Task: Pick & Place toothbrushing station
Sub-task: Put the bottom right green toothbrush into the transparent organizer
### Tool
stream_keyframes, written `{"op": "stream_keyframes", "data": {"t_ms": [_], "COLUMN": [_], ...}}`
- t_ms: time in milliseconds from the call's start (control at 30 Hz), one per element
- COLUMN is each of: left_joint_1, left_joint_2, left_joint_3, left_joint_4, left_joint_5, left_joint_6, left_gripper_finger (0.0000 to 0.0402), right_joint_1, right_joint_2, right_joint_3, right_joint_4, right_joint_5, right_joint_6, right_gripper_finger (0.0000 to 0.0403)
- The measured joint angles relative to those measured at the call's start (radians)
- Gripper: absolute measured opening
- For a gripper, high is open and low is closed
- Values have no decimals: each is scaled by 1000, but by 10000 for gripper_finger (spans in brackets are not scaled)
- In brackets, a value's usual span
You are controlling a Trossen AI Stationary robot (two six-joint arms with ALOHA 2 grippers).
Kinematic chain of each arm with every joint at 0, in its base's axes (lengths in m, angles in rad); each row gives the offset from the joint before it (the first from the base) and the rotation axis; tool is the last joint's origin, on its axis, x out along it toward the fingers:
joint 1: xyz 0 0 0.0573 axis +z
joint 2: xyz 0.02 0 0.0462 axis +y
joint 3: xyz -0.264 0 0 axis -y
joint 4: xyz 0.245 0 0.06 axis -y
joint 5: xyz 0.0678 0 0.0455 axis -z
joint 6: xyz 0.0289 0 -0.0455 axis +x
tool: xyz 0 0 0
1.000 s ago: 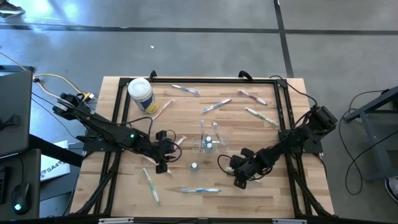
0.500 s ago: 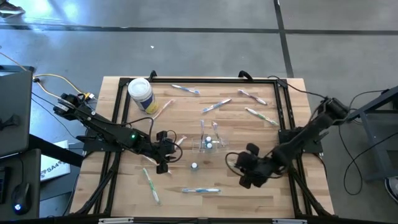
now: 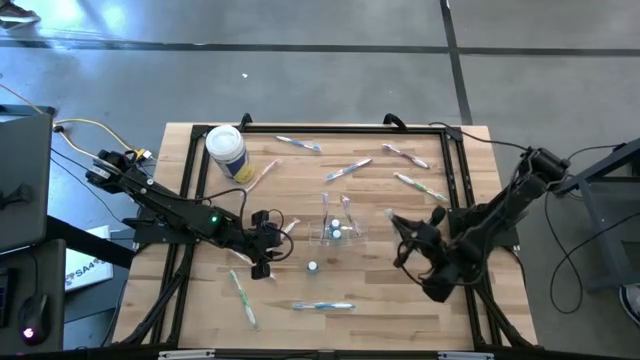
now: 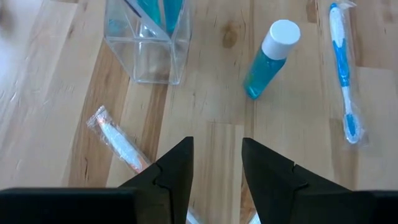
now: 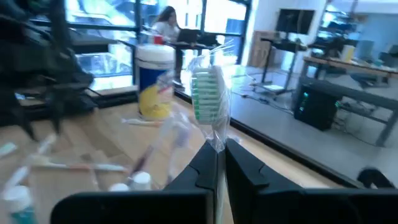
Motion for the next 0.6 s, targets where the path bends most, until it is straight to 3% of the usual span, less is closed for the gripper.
{"op": "stream_keyframes", "data": {"t_ms": [133, 267, 400, 500, 600], "left_joint_1": [0, 0, 0, 0, 0], "left_joint_2": [0, 0, 0, 0, 0], "left_joint_3": [0, 0, 0, 0, 0], "left_joint_4": [0, 0, 1, 1, 1], "left_joint_5": [0, 0, 0, 0, 0], "left_joint_6": [0, 0, 0, 0, 0], "left_gripper_finger": [136, 136, 136, 136, 136], "right_joint_1": [2, 24, 27, 17, -1], "right_joint_2": [0, 0, -2, -2, -2], "right_joint_3": [-30, -34, -34, -34, -33], "right_joint_4": [17, 92, 271, 480, 714], "right_joint_5": [1, 2, -90, -234, -292], "right_joint_6": [77, 4, -210, -454, -712], "right_gripper_finger": [6, 5, 5, 5, 5]}}
